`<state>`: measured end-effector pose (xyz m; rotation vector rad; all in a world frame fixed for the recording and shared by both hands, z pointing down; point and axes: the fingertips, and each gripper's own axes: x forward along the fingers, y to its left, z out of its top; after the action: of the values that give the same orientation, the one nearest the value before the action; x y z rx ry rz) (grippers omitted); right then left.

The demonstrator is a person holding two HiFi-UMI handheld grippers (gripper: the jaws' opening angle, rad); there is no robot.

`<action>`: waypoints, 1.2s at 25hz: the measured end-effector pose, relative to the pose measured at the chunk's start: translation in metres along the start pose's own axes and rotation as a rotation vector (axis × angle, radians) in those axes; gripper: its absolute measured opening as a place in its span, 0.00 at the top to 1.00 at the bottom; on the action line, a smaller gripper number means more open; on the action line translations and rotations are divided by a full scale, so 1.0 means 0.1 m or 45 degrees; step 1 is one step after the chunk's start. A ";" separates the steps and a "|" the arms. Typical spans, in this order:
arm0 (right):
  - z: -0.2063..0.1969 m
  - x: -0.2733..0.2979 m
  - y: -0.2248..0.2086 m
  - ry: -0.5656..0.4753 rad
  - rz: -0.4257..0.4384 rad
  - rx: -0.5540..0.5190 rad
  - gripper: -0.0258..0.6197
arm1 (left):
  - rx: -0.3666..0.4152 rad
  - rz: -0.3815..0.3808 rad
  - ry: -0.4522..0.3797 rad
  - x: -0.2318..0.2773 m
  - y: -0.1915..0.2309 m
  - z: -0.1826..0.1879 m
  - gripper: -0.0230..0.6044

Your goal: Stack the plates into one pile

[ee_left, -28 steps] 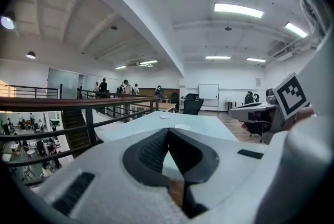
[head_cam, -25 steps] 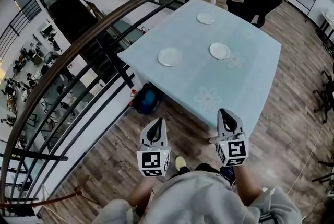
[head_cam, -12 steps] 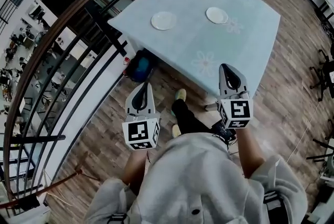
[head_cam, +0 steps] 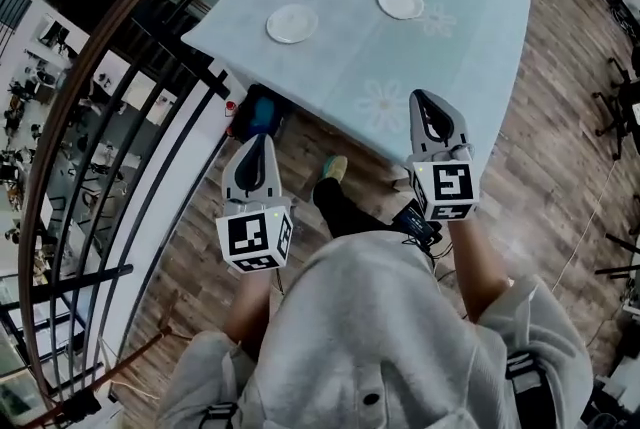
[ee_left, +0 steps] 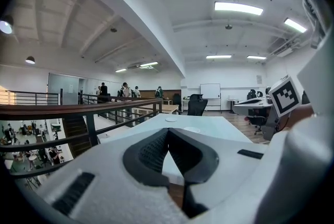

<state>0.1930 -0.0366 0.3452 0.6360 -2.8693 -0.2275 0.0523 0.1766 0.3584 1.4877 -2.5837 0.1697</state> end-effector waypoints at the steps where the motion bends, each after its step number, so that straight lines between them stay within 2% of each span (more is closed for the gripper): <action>1: 0.00 0.05 -0.03 -0.002 -0.011 0.009 0.92 | 0.007 -0.012 0.006 0.08 0.02 0.00 0.94; 6: -0.04 0.38 -0.15 -0.005 -0.048 0.046 0.92 | 0.034 -0.054 0.029 0.51 0.10 0.02 0.94; 11: -0.05 0.76 -0.27 0.023 -0.093 0.094 0.92 | 0.063 -0.106 0.025 0.94 0.27 0.24 0.94; 18: 0.07 1.18 -0.23 0.051 -0.134 0.106 0.92 | 0.099 -0.167 0.051 1.39 0.59 0.43 0.94; 25: -0.07 1.35 -0.56 0.105 -0.204 0.136 0.92 | 0.120 -0.305 0.061 2.02 0.29 0.57 0.94; 30: -0.15 1.43 -0.66 0.131 -0.276 0.168 0.92 | 0.148 -0.409 0.085 2.32 0.18 0.55 0.94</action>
<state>0.0958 -0.1592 0.3697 0.9560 -2.7322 -0.0351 -0.0824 -0.0206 0.3486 1.8773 -2.2793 0.3272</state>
